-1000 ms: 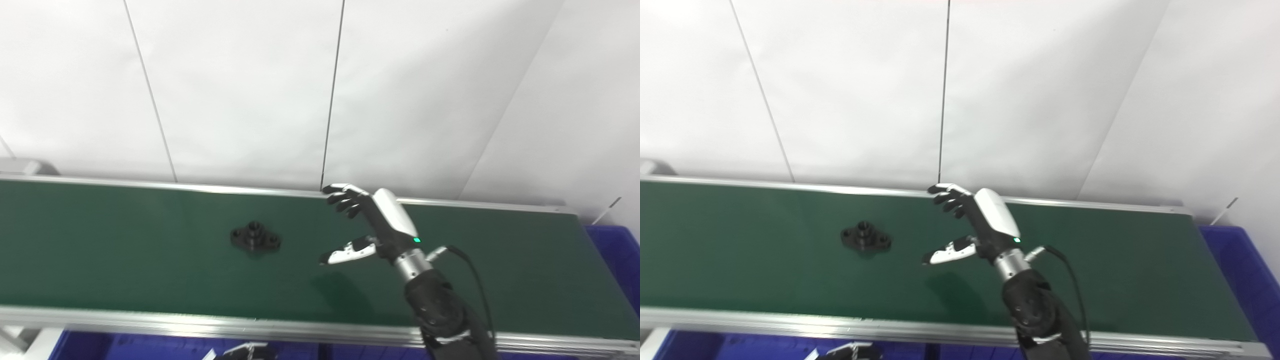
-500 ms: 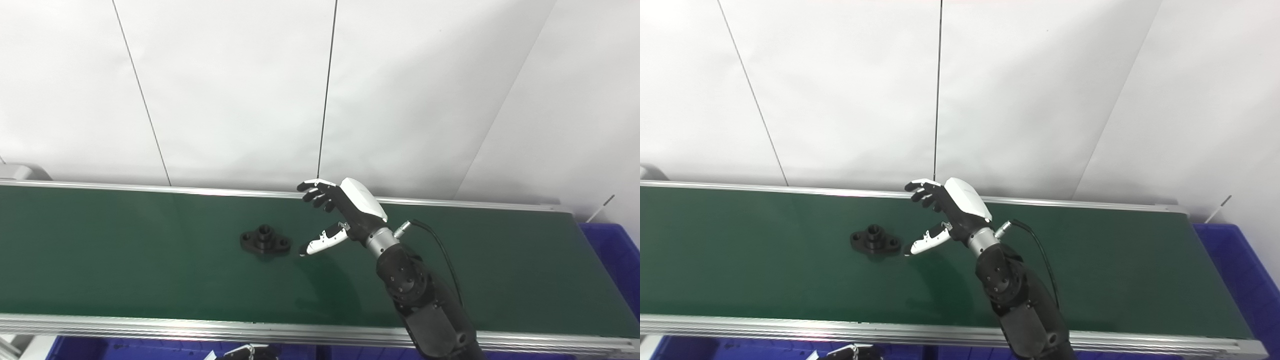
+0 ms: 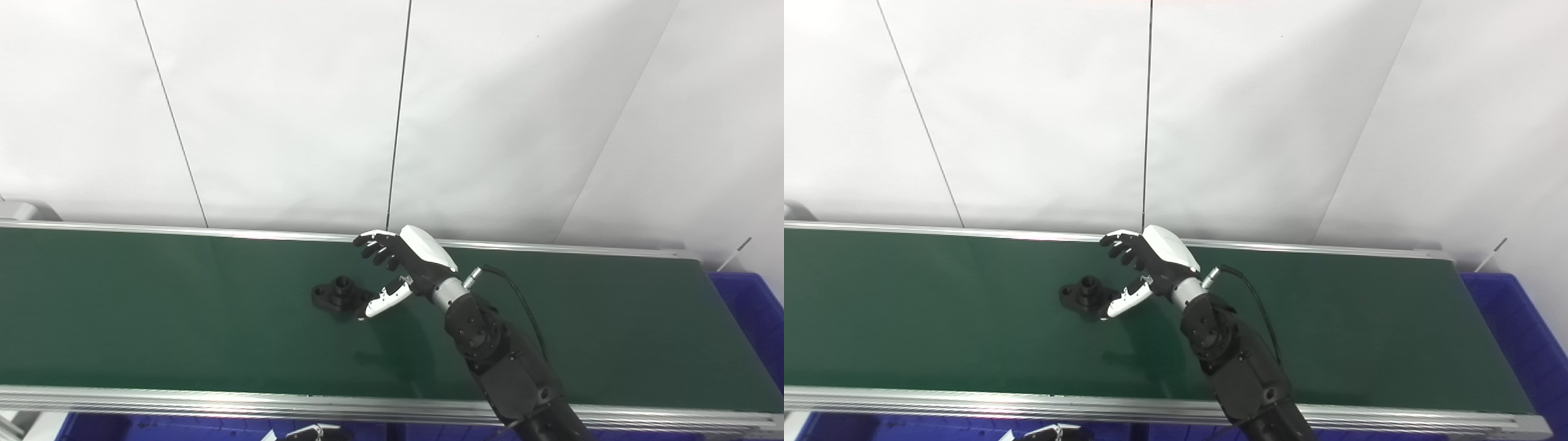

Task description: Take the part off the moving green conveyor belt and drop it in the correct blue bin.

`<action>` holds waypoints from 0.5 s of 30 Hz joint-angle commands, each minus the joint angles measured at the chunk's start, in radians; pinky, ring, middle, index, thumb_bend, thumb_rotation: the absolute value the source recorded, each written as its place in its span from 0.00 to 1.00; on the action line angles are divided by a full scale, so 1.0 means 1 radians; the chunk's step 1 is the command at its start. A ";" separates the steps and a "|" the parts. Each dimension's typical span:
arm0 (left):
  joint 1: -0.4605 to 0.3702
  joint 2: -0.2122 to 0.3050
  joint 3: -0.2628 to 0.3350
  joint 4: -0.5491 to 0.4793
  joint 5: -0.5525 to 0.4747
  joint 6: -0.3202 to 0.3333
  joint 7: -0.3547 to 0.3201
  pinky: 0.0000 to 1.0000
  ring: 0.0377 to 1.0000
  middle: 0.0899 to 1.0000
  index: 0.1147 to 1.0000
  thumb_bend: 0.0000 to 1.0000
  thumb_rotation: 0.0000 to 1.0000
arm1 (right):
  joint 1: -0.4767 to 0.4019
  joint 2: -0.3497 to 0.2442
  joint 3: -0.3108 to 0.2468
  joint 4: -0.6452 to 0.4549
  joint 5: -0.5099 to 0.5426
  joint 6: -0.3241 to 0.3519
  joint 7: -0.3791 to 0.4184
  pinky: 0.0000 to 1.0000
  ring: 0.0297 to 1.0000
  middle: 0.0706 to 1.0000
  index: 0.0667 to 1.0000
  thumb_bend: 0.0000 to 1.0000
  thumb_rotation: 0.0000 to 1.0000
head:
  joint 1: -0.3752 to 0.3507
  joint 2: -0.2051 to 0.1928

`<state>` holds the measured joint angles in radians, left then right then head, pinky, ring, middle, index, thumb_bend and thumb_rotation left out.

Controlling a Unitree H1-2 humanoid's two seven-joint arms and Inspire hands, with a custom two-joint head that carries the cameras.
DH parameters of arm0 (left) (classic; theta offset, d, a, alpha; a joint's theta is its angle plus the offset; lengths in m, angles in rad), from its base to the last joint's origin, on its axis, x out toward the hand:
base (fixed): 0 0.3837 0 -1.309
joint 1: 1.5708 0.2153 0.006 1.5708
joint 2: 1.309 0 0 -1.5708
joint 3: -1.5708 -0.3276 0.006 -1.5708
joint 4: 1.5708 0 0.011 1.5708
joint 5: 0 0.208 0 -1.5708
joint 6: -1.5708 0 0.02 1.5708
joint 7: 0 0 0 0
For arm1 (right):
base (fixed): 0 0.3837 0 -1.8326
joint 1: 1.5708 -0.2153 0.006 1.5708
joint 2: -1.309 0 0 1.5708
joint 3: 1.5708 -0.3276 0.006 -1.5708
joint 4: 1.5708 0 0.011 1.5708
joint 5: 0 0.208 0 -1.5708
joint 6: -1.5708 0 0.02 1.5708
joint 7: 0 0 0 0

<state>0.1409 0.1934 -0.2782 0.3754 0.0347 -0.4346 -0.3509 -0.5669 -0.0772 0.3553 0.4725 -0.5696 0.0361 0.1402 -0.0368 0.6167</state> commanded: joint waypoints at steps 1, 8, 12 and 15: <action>-0.013 -0.002 -0.004 -0.027 0.006 -0.035 0.011 0.65 0.70 0.73 0.70 0.91 0.20 | -0.055 0.007 0.002 -0.008 0.000 0.005 -0.013 0.63 0.69 0.71 0.77 0.84 0.06 | 0.000 0.004; -0.013 -0.001 -0.015 -0.041 0.009 -0.035 0.006 0.66 0.72 0.75 0.71 0.90 0.18 | -0.070 0.006 0.029 0.022 -0.008 0.012 0.000 0.65 0.69 0.73 0.78 0.83 0.08 | 0.006 0.017; -0.009 -0.004 -0.018 -0.052 0.014 -0.035 0.013 0.65 0.71 0.74 0.71 0.90 0.19 | -0.070 0.001 0.039 0.033 -0.012 0.010 -0.003 0.63 0.68 0.72 0.79 0.83 0.09 | 0.011 0.024; -0.009 -0.004 -0.020 -0.056 0.019 -0.035 0.018 0.66 0.72 0.74 0.71 0.90 0.20 | -0.068 -0.005 0.043 0.048 -0.017 0.010 -0.007 0.62 0.68 0.72 0.78 0.83 0.06 | 0.010 0.026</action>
<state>0.1411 0.1919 -0.2981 0.3430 0.0505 -0.4346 -0.3450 -0.5857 -0.0809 0.4000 0.5301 -0.5821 0.0367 0.1476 -0.0276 0.6427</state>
